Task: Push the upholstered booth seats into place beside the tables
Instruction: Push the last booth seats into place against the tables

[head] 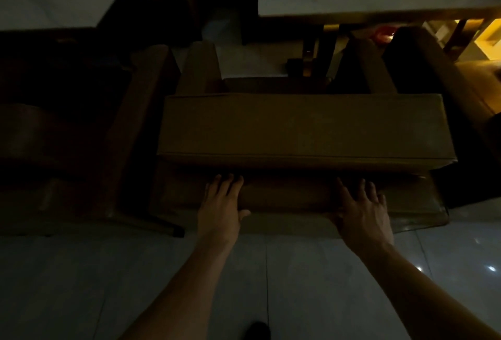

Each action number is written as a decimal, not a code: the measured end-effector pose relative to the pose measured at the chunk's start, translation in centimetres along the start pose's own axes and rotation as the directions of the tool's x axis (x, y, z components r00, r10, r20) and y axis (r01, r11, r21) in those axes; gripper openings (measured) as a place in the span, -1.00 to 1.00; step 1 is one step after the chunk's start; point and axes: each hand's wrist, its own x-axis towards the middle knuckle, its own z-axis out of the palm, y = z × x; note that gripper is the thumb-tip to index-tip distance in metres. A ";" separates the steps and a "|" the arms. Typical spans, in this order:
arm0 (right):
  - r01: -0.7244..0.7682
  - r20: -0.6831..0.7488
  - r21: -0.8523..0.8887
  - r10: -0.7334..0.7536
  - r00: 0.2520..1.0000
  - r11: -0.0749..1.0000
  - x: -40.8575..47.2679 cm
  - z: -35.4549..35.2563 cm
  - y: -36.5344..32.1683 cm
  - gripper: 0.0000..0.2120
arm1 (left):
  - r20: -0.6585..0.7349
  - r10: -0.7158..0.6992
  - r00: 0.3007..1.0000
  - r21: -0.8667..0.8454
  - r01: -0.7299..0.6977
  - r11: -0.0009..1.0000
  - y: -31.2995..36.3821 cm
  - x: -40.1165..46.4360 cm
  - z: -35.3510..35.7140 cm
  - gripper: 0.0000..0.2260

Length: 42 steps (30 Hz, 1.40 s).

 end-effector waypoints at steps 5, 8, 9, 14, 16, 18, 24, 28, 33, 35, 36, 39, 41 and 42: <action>-0.002 0.001 -0.001 0.002 1.000 1.000 -1.1 0.5 -0.3 -0.22 | 0.024 -0.009 1.000 -0.005 0.009 1.000 -0.2 -0.6 -0.1 -0.33; 0.000 0.015 0.031 -0.001 1.000 1.000 -1.9 1.0 -0.3 -0.22 | 0.010 -0.001 1.000 0.020 0.000 1.000 -0.5 -1.0 0.4 -0.32; 0.005 0.013 0.051 -0.005 1.000 0.999 -2.0 1.2 -0.2 -0.23 | 0.000 -0.006 1.000 0.028 0.006 1.000 -0.7 -1.1 0.6 -0.32; 0.022 0.020 0.128 -0.025 0.999 0.991 -1.5 1.5 0.2 -0.23 | 0.012 -0.037 0.999 0.037 0.037 0.999 -0.3 -1.2 0.2 -0.32; 0.028 0.032 0.152 -0.033 0.999 0.988 -1.2 1.3 0.3 -0.22 | 0.008 -0.043 0.999 0.042 0.043 0.998 -0.3 -1.3 0.2 -0.33; 0.028 0.053 0.168 -0.037 0.998 0.985 -1.0 1.1 0.5 -0.22 | 0.011 -0.050 0.999 0.019 0.049 0.999 -0.1 -1.3 0.1 -0.34; 0.036 0.053 0.232 -0.050 0.997 0.972 -0.6 1.1 0.7 -0.20 | 0.001 -0.042 0.999 0.002 0.042 0.999 0.0 -1.6 0.1 -0.36; 0.025 0.072 0.243 -0.044 0.996 0.970 -0.3 1.0 0.9 -0.20 | 0.012 -0.037 0.999 0.010 0.037 0.999 -0.2 -1.4 0.0 -0.37; 0.013 0.069 0.240 -0.030 0.997 0.971 -0.1 1.1 1.0 -0.19 | 0.046 -0.005 0.999 0.040 0.003 0.999 0.0 -1.1 -0.4 -0.36; 0.000 0.078 0.216 -0.017 0.997 0.976 0.0 0.9 1.3 -0.18 | 0.044 0.003 0.999 0.042 -0.005 0.999 0.4 -1.0 -0.5 -0.35; -0.012 0.088 0.201 -0.006 0.996 0.980 0.0 0.8 1.3 -0.18 | 0.033 0.009 0.999 0.036 -0.011 0.999 0.4 -1.0 -0.4 -0.35; -0.012 0.022 0.188 0.008 1.000 0.982 -0.7 1.3 1.1 -0.19 | 0.008 0.021 1.000 0.023 -0.022 1.000 0.2 -1.3 -0.1 -0.35; -0.011 0.012 0.166 0.009 1.000 0.986 -1.0 1.5 0.9 -0.17 | 0.008 0.031 1.000 0.013 -0.031 0.999 -0.1 -1.3 0.1 -0.34; -0.012 0.032 0.154 0.008 0.999 0.988 -1.1 1.3 0.9 -0.16 | 0.007 0.034 0.999 0.013 -0.034 0.999 -0.1 -1.3 0.1 -0.34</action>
